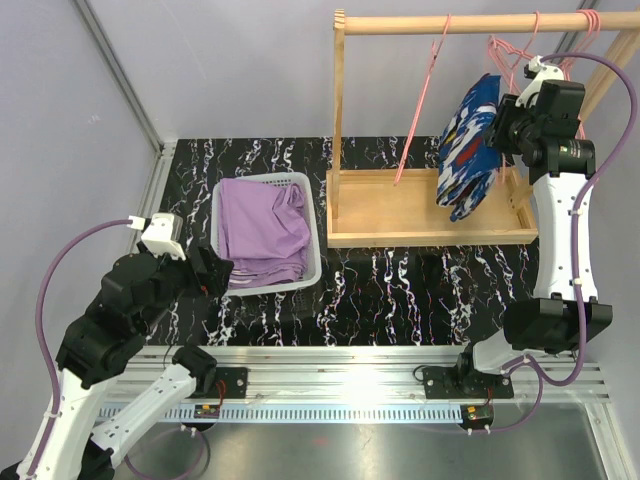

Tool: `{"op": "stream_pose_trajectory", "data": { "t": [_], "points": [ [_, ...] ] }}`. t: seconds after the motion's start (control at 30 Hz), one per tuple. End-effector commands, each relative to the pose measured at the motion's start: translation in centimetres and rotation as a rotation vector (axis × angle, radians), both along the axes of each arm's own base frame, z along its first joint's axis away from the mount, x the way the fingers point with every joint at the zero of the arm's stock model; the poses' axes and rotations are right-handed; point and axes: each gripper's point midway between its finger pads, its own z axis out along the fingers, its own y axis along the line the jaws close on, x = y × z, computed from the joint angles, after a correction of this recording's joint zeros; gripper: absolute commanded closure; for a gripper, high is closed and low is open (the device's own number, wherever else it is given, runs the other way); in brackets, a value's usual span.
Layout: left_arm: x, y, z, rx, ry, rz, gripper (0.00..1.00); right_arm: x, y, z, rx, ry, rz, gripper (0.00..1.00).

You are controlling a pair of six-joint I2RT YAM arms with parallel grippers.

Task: Remove the trousers from the hanger

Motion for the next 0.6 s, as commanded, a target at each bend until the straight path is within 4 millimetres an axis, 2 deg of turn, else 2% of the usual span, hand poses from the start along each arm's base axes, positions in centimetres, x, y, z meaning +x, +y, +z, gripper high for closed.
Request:
{"op": "stream_pose_trajectory", "data": {
  "t": [0.0,0.17,0.2,0.3,0.37,0.57],
  "points": [
    [-0.4,-0.5,1.0,-0.024,-0.036,-0.041,0.01,1.0,0.8,2.1,0.030,-0.085,0.042,0.64],
    [-0.2,-1.0,0.7,-0.027,-0.026,-0.055,0.01,1.3,1.4,3.3,0.060,-0.104,0.062,0.74],
    [-0.1,-1.1,0.5,-0.027,-0.017,-0.059,0.01,1.3,1.4,3.9,0.063,-0.116,0.062,0.83],
    [0.0,-1.4,0.5,-0.036,-0.014,-0.068,0.01,1.3,1.5,4.6,0.061,-0.118,0.065,0.97],
    [0.0,-1.6,0.4,-0.040,-0.014,-0.073,0.01,1.2,1.5,4.9,0.061,-0.113,0.065,1.00],
    [0.3,-2.3,0.3,-0.054,-0.002,-0.088,0.01,0.1,2.2,8.0,0.048,-0.159,0.068,1.00]
  ]
}}
